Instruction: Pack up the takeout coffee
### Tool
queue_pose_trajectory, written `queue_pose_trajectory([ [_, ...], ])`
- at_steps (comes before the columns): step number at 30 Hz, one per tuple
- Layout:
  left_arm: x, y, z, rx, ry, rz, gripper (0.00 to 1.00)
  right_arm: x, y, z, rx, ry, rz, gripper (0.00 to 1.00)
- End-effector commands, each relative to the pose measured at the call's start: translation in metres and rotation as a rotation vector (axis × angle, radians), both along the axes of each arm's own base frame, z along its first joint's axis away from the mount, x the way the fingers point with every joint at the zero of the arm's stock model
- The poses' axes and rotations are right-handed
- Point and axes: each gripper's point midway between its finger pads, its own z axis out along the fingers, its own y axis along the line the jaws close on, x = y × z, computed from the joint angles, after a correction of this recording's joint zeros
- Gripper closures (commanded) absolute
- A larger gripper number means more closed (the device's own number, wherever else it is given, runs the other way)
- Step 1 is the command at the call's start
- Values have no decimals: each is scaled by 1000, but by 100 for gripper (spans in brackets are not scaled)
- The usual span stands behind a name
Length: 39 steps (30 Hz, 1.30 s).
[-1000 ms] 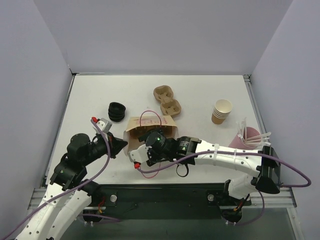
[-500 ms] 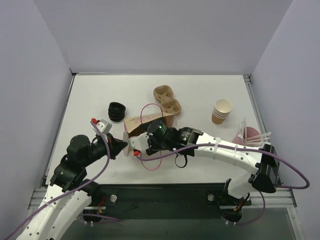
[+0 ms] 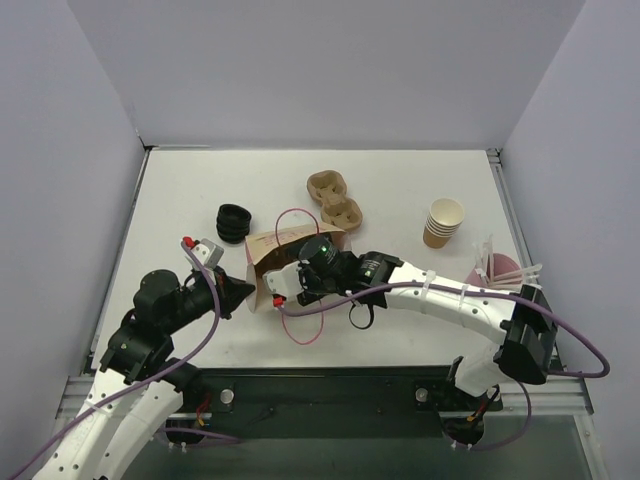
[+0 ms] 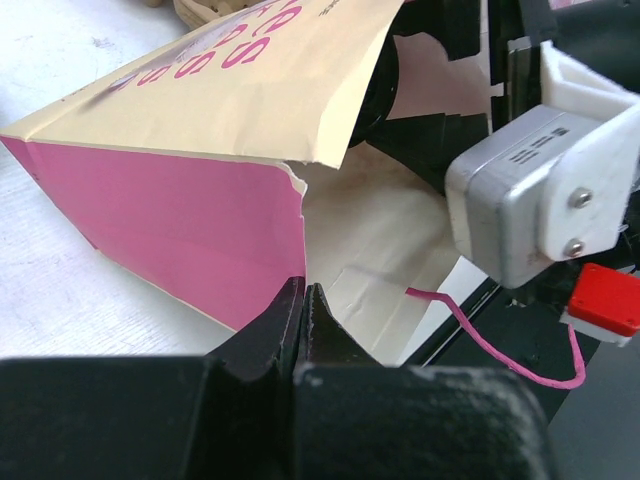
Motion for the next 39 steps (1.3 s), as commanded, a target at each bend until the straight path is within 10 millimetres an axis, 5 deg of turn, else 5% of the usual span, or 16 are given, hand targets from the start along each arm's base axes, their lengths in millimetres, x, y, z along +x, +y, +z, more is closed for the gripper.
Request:
queue_pose_trajectory([
  [1, 3, -1, 14, -25, -49, 2, 100, 9, 12, 0, 10, -32, 8, 72],
  [21, 5, -3, 19, -72, -31, 20, 100, 35, 13, -20, 30, -26, -36, 75],
  [39, 6, -2, 11, -79, -1, 39, 100, 32, 21, -43, 78, 30, -44, 75],
])
